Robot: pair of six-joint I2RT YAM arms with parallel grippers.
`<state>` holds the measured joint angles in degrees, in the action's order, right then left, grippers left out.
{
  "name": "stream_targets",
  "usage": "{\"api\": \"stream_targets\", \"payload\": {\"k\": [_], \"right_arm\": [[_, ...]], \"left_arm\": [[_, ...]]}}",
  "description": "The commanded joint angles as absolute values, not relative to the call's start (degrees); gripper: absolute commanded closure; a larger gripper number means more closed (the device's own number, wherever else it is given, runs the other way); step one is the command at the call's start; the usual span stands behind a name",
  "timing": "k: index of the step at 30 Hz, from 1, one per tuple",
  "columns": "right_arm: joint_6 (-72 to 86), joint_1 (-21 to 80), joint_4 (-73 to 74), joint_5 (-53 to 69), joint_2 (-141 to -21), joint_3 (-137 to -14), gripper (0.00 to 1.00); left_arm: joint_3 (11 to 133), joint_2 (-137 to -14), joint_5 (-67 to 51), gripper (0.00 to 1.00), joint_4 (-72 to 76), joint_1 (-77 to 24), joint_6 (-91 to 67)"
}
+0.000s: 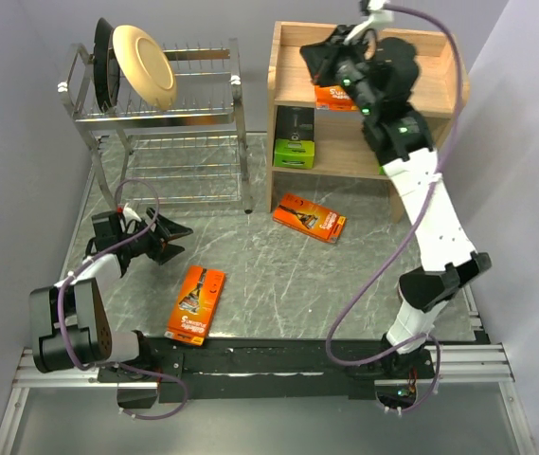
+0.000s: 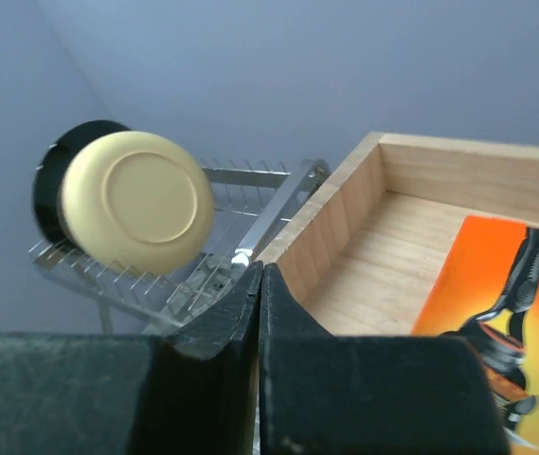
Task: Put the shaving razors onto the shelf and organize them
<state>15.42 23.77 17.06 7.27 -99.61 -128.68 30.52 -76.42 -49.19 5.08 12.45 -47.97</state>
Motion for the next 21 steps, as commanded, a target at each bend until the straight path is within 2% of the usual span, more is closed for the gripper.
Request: {"api": "stream_targets", "payload": {"k": [1,12,14,17,21], "right_arm": [[10.9,27.42,19.51,-10.18,-103.09,-132.45,1.0],[13.97,29.79,22.23,-17.75,-107.13,-130.52,1.0],[15.9,29.71,22.67,-22.83,-107.84,-130.69,1.0],[18.09,28.57,22.94,-27.77,-108.72,-130.69,1.0],[19.15,25.93,23.64,-28.12,-109.51,-130.43,1.0]], "left_arm": [[28.57,-72.95,-47.81,0.16,7.82,13.09,-49.48],[26.19,-70.23,-46.85,0.14,9.23,14.06,-51.77],[26.02,-70.22,-46.76,0.14,9.49,13.97,-51.86],[26.1,-70.05,-46.67,0.14,9.41,14.06,-51.86],[25.67,-69.44,-46.41,0.14,9.14,14.15,-51.77]]}}
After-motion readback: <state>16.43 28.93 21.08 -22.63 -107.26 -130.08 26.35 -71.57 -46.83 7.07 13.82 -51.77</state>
